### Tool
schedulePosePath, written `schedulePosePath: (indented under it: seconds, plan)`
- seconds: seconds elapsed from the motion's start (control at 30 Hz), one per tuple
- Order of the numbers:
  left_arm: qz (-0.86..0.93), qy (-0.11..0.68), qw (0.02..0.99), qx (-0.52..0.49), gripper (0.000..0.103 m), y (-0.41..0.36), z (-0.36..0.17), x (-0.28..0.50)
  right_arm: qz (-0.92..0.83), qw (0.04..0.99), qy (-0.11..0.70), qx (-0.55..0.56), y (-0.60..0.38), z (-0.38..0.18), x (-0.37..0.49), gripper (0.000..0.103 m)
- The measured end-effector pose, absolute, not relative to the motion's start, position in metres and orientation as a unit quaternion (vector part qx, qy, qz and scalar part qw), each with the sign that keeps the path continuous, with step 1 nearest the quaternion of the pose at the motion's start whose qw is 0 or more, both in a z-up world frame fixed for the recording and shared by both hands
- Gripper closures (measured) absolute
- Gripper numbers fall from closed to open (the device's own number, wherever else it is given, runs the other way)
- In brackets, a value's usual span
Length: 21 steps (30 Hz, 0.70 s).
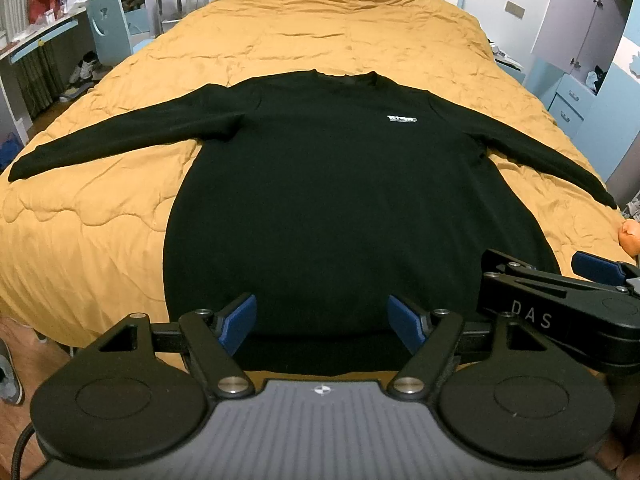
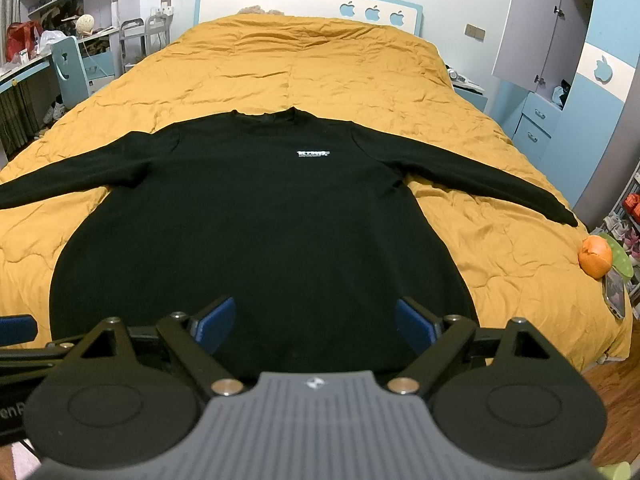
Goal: Fold small clothes
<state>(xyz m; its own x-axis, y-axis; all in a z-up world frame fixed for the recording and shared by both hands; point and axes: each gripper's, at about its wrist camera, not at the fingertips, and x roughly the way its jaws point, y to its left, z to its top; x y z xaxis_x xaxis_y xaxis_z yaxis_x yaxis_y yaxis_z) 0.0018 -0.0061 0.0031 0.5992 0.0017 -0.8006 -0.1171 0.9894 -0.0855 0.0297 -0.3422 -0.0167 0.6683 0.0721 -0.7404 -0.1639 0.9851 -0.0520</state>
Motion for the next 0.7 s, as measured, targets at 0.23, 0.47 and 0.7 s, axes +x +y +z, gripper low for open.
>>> schedulePosePath:
  seconds: [0.23,0.47,0.7]
  plan:
    - [0.033,0.449,0.891,-0.066,0.016,-0.005,-0.003,0.000,0.065,0.911,0.404,-0.057,-0.343,-0.018,0.030,0.020]
    - [0.033,0.450,0.890,-0.066,0.016,-0.004,-0.004,0.001,0.065,0.911,0.404,-0.057,-0.342,-0.019,0.030,0.020]
    - [0.033,0.453,0.888,-0.068,0.016,-0.002,-0.007,0.001,0.065,0.909,0.408,-0.058,-0.341,-0.023,0.031,0.020]
